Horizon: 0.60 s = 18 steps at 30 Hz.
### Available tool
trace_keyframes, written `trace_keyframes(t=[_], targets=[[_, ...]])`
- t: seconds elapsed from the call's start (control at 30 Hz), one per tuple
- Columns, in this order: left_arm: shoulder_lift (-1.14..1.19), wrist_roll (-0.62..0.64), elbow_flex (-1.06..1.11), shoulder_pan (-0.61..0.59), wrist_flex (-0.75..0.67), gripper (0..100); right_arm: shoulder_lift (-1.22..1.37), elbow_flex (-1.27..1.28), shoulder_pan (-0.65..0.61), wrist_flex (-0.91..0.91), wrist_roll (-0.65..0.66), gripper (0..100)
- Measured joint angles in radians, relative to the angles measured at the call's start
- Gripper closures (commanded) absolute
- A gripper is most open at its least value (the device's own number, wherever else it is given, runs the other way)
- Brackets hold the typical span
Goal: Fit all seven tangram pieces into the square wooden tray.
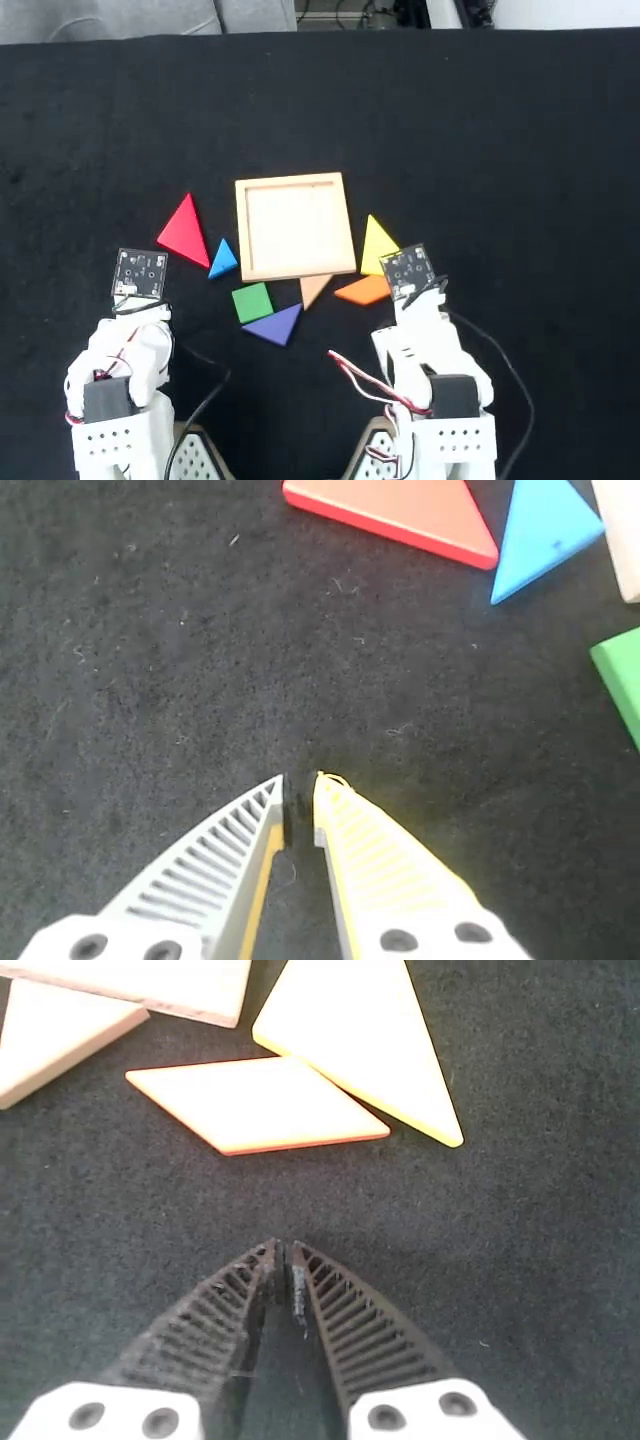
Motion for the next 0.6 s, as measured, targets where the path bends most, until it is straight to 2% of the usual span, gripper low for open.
trace_keyframes(t=[0.2,0.3,0.43,0.6], targets=[[0.000,0.000,0.000,0.000,-0.008,93,0.000,0.000,-0.043,0.000,0.000,98.6],[0.000,0.000,0.000,-0.003,-0.110,93,0.000,0.000,-0.052,-0.052,0.000,98.6],[0.002,0.000,0.000,-0.077,-0.293,93,0.000,0.000,-0.052,-0.247,0.000,98.6],[0.002,0.000,0.000,-0.091,-0.402,93,0.000,0.000,-0.060,-0.666,-0.002,98.6]])
